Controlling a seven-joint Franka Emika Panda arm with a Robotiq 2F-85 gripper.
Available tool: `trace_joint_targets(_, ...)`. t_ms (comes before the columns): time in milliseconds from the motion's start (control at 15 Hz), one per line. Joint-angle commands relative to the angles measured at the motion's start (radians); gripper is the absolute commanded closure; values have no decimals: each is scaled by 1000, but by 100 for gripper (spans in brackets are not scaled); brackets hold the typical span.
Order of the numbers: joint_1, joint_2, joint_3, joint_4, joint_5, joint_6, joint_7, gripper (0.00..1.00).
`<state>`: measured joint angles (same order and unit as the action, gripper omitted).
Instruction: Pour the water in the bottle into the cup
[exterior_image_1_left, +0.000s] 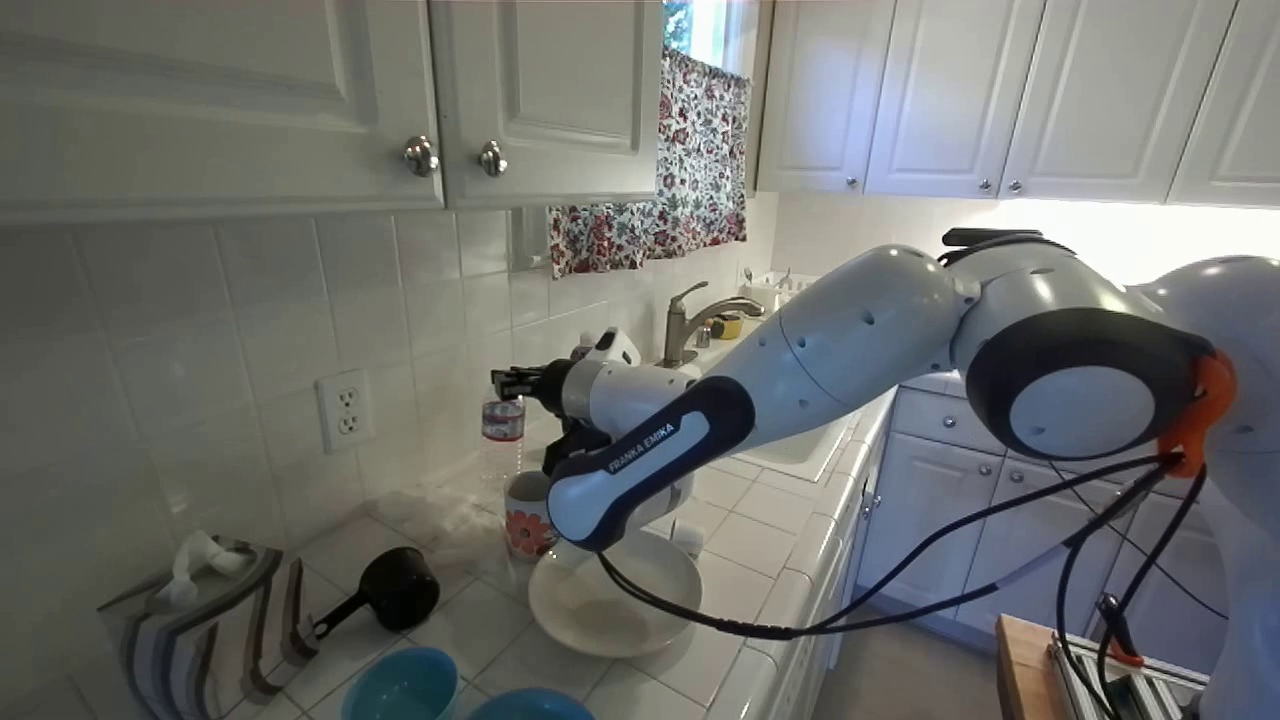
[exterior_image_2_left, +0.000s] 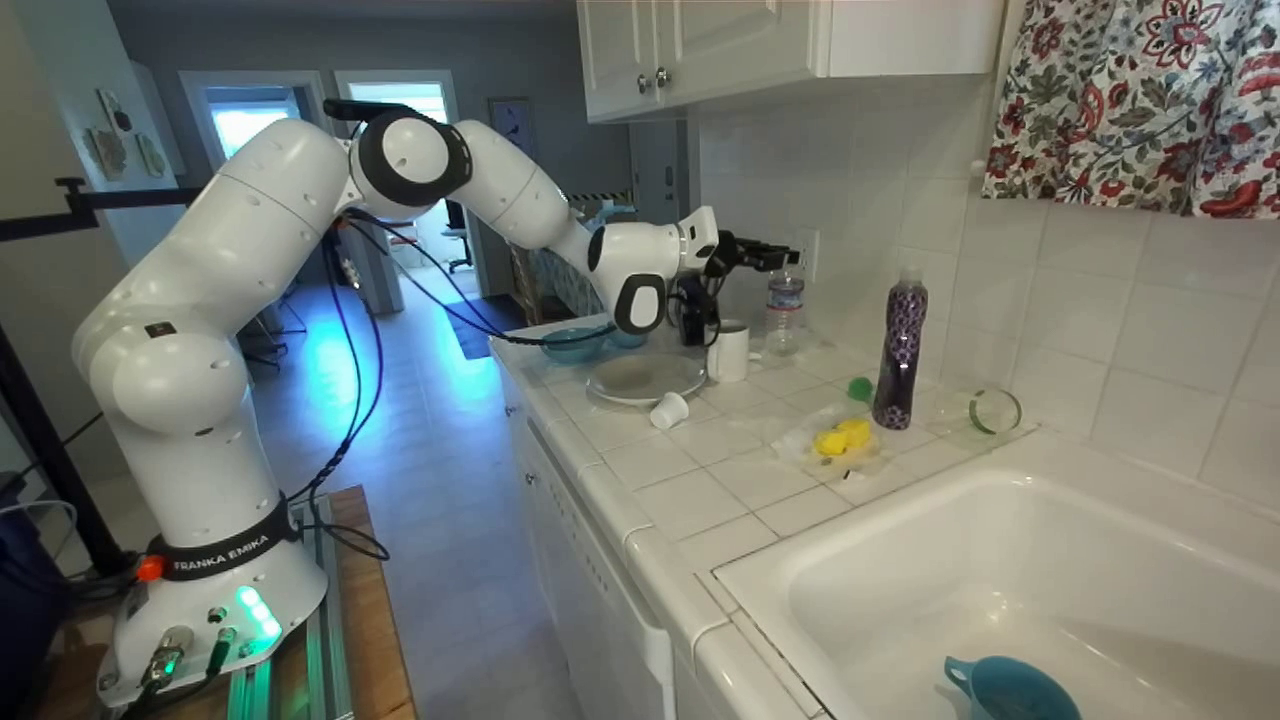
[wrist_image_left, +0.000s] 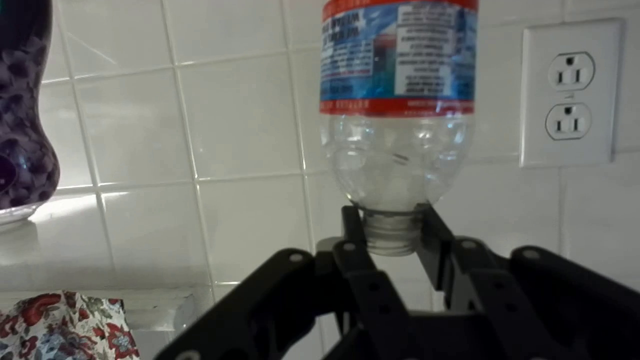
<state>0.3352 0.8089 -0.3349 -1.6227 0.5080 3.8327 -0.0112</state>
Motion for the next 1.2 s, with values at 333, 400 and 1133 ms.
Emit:
trace_joint_targets(333, 31, -247, 11, -240, 41, -69, 0, 92)
trace_joint_targets(400, 35, -266, 4, -242, 65, -96, 0, 92)
trace_joint_targets(1133, 43, -210, -38, -241, 33, -11, -58, 92)
